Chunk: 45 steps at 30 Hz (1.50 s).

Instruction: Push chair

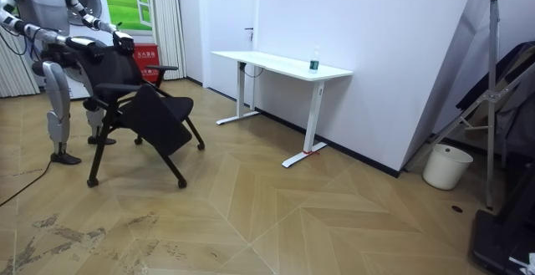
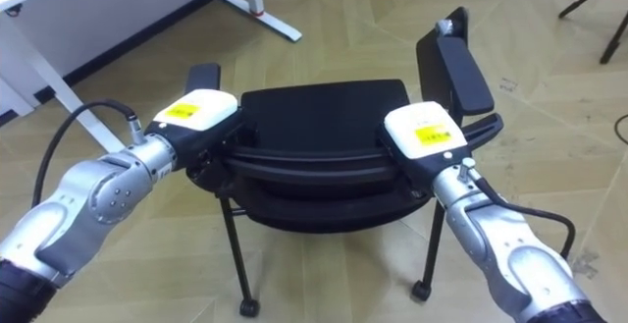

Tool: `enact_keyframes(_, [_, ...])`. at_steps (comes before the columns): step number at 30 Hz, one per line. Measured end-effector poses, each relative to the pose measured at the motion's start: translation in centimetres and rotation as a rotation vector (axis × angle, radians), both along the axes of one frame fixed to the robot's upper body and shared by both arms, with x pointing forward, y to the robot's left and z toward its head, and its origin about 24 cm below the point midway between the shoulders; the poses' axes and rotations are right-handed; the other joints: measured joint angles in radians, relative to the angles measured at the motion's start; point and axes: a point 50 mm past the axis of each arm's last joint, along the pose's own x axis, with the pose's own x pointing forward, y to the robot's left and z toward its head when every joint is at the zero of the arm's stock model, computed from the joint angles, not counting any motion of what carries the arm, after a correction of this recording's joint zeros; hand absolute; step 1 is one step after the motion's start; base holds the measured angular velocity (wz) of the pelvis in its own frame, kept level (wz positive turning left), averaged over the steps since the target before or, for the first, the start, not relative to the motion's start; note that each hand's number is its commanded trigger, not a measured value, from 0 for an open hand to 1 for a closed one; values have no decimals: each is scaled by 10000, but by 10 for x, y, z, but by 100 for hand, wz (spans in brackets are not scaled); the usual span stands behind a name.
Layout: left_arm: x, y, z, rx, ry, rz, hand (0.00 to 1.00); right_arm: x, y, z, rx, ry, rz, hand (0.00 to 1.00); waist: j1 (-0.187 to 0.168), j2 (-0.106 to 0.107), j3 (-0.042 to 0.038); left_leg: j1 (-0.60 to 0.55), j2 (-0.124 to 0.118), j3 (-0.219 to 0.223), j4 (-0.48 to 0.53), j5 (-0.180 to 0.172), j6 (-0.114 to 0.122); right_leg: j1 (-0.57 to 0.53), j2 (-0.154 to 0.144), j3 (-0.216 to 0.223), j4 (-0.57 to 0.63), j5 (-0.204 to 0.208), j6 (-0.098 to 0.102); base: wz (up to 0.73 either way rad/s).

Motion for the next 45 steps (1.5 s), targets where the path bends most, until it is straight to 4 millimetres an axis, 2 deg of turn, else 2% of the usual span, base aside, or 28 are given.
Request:
enact_keyframes(4, [0,0,-1,9,-34,5,100,-1,0,-3,63,-151,30,100,-9,-2,0,-41,27,-43,101,-9,-15,12,1,-135,17,0,0,3])
enact_keyframes(10, [-1,0,-4,49,-12,28,100,-3,-1,-9,195,-107,53,100,-66,-44,21,-82,145,-238,381,-66,-100,138,42,-683,156,-43,-65,10])
enact_keyframes(13, [-1,0,-6,71,59,81,100,-3,0,-12,267,47,59,100,-65,-75,40,-224,282,-272,912,-331,-141,100,96,-839,587,-288,-175,6])
enact_keyframes(15, [0,1,-9,2,40,188,100,-3,2,-14,330,124,-16,100,-4,-116,57,-411,347,-353,1461,-575,-188,-65,100,-886,1239,-659,-224,9])
enact_keyframes(19, [0,2,-10,-71,-80,333,100,-2,3,-15,397,161,-66,100,-46,-163,61,-788,438,-538,2167,-829,-270,-337,91,-1130,1990,-1150,-340,19])
enact_keyframes(25, [0,3,-18,-221,-45,543,100,-3,4,-16,329,295,106,100,-61,-223,62,-776,365,-553,2243,-763,-358,-374,-63,-1364,2591,-1536,-429,16])
enact_keyframes(29, [1,5,-17,-523,-255,598,100,-4,3,-14,333,151,239,100,-192,-246,37,-1013,353,-538,2253,-606,-356,-464,-181,-1706,2635,-1561,-475,19])
enact_keyframes(35, [2,7,-16,-563,-390,528,100,-4,2,-15,412,-3,248,100,-163,-315,14,-1129,312,-530,2254,-603,-351,-525,-210,-1725,2594,-1556,-470,1])
enact_keyframes(38, [2,7,-14,-560,-469,483,100,-4,4,-17,566,-151,187,100,-37,-401,-18,-1194,273,-474,2259,-603,-341,-605,-368,-1690,2619,-1571,-464,-4])
enact_keyframes(40, [3,6,-13,-554,-540,460,100,-5,3,-17,611,-257,135,100,74,-490,-36,-1224,252,-116,2255,-596,-274,-726,-521,-1618,2761,-1634,-404,-6])
enact_keyframes(41, [4,5,-12,-601,-605,444,100,-4,2,-16,634,-332,115,100,141,-517,-33,-1230,239,157,2281,-653,-154,-807,-629,-1542,2920,-1702,-348,-6])
enact_keyframes(44, [6,4,-12,-710,-542,529,100,1,2,-14,580,-424,119,100,150,-551,-32,-1064,-40,452,2298,-835,126,-950,-1067,-1532,3576,-1835,-130,-9])
enact_keyframes(45, [9,6,-10,-712,-567,606,100,6,4,-12,518,-489,194,100,180,-540,-26,-1094,-60,564,2355,-928,219,-1182,-1191,-1581,3982,-1826,-84,-21])
